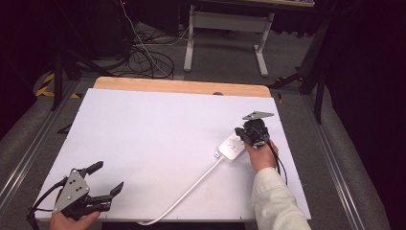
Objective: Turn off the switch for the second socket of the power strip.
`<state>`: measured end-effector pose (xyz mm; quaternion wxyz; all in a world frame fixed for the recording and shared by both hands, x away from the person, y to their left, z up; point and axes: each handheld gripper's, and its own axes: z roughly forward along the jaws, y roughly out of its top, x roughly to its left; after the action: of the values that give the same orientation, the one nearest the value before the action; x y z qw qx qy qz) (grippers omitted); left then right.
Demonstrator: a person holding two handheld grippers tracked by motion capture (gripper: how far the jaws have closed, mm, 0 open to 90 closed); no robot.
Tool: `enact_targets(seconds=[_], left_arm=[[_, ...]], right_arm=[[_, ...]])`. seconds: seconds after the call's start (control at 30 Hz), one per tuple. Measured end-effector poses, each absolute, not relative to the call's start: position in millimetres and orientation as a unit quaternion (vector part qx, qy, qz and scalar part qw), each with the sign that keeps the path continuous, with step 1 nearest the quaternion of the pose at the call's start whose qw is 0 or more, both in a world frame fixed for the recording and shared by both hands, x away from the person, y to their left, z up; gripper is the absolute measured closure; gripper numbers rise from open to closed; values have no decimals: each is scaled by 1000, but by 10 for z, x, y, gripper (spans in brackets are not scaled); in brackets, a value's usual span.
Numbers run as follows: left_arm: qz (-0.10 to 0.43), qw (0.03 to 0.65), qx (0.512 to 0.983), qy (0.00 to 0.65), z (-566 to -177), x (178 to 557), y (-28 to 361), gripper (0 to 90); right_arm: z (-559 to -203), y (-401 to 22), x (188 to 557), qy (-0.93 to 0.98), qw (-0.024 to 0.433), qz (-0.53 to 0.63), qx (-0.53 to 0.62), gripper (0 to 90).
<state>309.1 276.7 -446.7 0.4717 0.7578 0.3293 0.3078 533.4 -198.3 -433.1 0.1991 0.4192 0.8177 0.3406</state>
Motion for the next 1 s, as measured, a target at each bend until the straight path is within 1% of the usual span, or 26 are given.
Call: enact_targets(seconds=[0.53, 1.0], left_arm=[[309, 470, 758, 331, -4469, 3095, 2769, 144], [308, 470, 758, 332, -4471, 3094, 2767, 143]], right_arm=[[-4424, -1938, 5403, 829, 196, 311, 423, 900], [-4468, -1921, 5415, 833, 205, 295, 421, 900]])
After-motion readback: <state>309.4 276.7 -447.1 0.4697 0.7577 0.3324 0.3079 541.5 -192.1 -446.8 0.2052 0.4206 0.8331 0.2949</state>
